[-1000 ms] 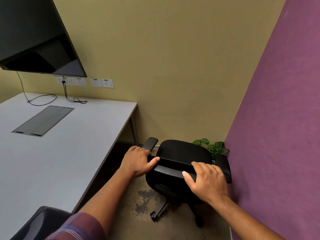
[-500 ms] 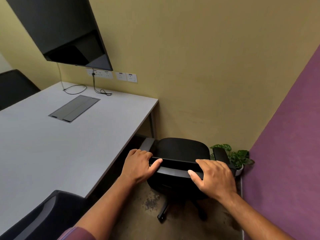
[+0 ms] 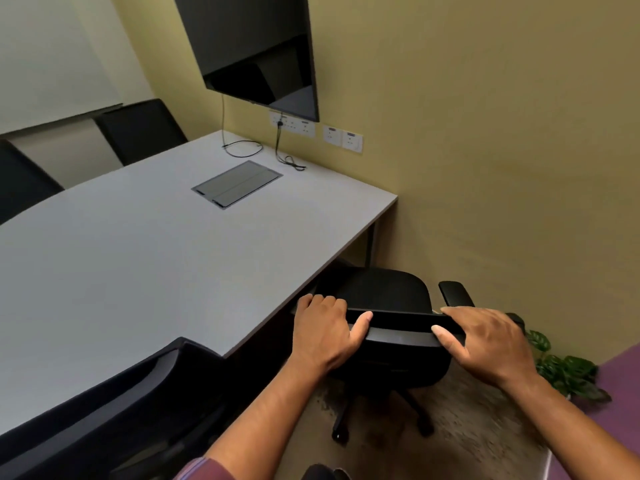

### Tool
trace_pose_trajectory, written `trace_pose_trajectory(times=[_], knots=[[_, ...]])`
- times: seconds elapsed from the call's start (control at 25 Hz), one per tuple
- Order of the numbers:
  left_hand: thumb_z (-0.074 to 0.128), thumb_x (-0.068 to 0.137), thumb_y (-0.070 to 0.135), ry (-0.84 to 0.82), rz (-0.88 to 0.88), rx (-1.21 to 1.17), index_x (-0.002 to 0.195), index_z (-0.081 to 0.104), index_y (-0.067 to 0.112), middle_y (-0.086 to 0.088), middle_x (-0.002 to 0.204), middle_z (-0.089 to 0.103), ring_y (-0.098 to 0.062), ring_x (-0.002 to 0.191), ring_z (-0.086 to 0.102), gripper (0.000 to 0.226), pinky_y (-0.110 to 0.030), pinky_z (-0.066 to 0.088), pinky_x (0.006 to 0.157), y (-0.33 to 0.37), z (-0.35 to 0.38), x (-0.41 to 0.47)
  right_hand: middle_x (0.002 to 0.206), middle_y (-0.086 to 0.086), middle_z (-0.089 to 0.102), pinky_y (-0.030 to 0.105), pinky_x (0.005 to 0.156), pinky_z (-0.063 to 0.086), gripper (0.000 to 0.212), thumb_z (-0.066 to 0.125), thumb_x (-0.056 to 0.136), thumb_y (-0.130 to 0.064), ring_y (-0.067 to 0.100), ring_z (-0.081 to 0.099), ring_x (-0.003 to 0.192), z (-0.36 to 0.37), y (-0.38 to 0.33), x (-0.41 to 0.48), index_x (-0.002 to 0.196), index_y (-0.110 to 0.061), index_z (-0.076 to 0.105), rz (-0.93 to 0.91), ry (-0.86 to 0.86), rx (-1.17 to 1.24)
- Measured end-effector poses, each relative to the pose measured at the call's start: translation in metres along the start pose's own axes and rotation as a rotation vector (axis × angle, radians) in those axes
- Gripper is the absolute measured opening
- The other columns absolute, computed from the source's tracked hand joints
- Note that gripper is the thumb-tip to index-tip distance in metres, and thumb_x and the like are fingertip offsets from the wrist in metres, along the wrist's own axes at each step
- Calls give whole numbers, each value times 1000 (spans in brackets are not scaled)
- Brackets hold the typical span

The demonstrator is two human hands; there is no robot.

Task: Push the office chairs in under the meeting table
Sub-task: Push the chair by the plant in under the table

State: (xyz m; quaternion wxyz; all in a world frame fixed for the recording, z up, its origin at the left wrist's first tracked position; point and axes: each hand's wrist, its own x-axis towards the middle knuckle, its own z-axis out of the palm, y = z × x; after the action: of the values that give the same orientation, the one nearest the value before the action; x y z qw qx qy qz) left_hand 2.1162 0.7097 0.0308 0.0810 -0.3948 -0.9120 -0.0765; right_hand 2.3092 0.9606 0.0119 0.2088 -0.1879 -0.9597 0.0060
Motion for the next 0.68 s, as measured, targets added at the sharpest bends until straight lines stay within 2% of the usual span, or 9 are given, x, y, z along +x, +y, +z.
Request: trace_pose_trajectory(times=[0.32, 0.52, 0.68], knots=[[11, 104, 82, -59, -181, 28, 92, 71, 14, -7, 89, 72, -28, 91, 67, 92, -54, 50, 103, 7, 6, 23, 110, -5, 81, 44, 83, 54, 56, 41, 100, -65, 26, 76, 101, 40, 41, 91, 119, -26, 77, -177, -66, 84], [6, 102, 85, -99, -241, 63, 94, 69, 13, -10, 93, 70, -31, 91, 64, 96, -55, 51, 96, 6, 12, 48, 111, -5, 80, 41, 82, 50, 55, 41, 102, -61, 25, 74, 100, 64, 56, 155, 120, -24, 76, -297, -127, 127], [10, 101, 86, -111, -313, 57, 90, 67, 13, -10, 88, 67, -31, 86, 61, 93, -54, 52, 89, 2, 17, 68, 114, -4, 79, 44, 85, 54, 54, 42, 103, -59, 25, 73, 101, 83, 61, 203, 122, -22, 76, -409, -140, 163]])
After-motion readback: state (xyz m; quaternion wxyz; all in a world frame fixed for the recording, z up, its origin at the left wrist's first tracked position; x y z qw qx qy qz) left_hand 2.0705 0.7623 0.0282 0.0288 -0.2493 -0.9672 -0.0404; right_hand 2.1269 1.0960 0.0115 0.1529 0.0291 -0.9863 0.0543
